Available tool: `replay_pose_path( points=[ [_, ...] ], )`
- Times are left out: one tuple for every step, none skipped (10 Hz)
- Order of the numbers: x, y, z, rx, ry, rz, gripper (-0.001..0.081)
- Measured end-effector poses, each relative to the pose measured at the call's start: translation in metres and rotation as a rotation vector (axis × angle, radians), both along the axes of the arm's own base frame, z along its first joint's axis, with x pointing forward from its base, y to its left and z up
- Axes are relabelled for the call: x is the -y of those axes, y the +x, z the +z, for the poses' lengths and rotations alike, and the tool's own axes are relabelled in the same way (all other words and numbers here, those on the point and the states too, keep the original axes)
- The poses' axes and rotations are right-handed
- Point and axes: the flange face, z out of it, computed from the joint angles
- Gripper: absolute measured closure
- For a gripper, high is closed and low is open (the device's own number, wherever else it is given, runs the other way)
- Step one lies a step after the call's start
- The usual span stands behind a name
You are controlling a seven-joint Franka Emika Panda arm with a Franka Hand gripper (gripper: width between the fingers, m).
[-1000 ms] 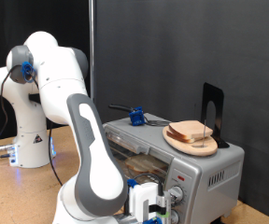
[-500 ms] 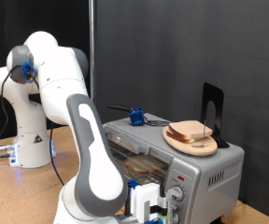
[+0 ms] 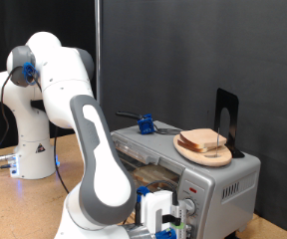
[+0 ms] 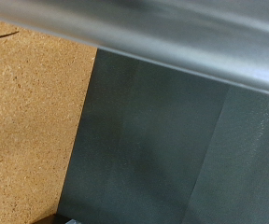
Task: Make a piece of toast with the oven
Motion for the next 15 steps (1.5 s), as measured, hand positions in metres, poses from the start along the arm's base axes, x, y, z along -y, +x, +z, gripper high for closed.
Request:
replay_pose_path(
  points=[
    [0.000, 0.000, 0.000, 0.000, 0.000, 0.000, 0.0708],
    [0.000, 0.000, 0.000, 0.005, 0.000, -0.001, 0.0708],
    [0.000, 0.000, 0.000, 0.038, 0.001, -0.001, 0.0708],
    [0.000, -0.001, -0.002, 0.102, 0.003, -0.005, 0.0708],
    [0.000, -0.003, -0.003, 0.172, 0.008, -0.012, 0.0708],
    [0.000, -0.004, -0.004, 0.227, 0.013, -0.018, 0.0708],
    [0.000, -0.005, -0.006, 0.273, 0.017, -0.026, 0.0707],
    [-0.001, -0.006, -0.007, 0.315, 0.022, -0.035, 0.0707],
    [-0.001, -0.006, -0.007, 0.357, 0.026, -0.041, 0.0704],
    [-0.001, -0.007, -0.008, 0.392, 0.028, -0.046, 0.0704],
    [-0.001, -0.007, -0.008, 0.416, 0.029, -0.050, 0.0704],
    [0.001, -0.003, -0.004, 0.443, 0.036, -0.070, 0.0704],
    [0.004, 0.000, 0.002, 0.467, 0.042, -0.078, 0.0713],
    [0.005, 0.001, 0.005, 0.483, 0.048, -0.076, 0.0713],
    [0.005, 0.001, 0.005, 0.479, 0.052, -0.075, 0.0727]
  ],
)
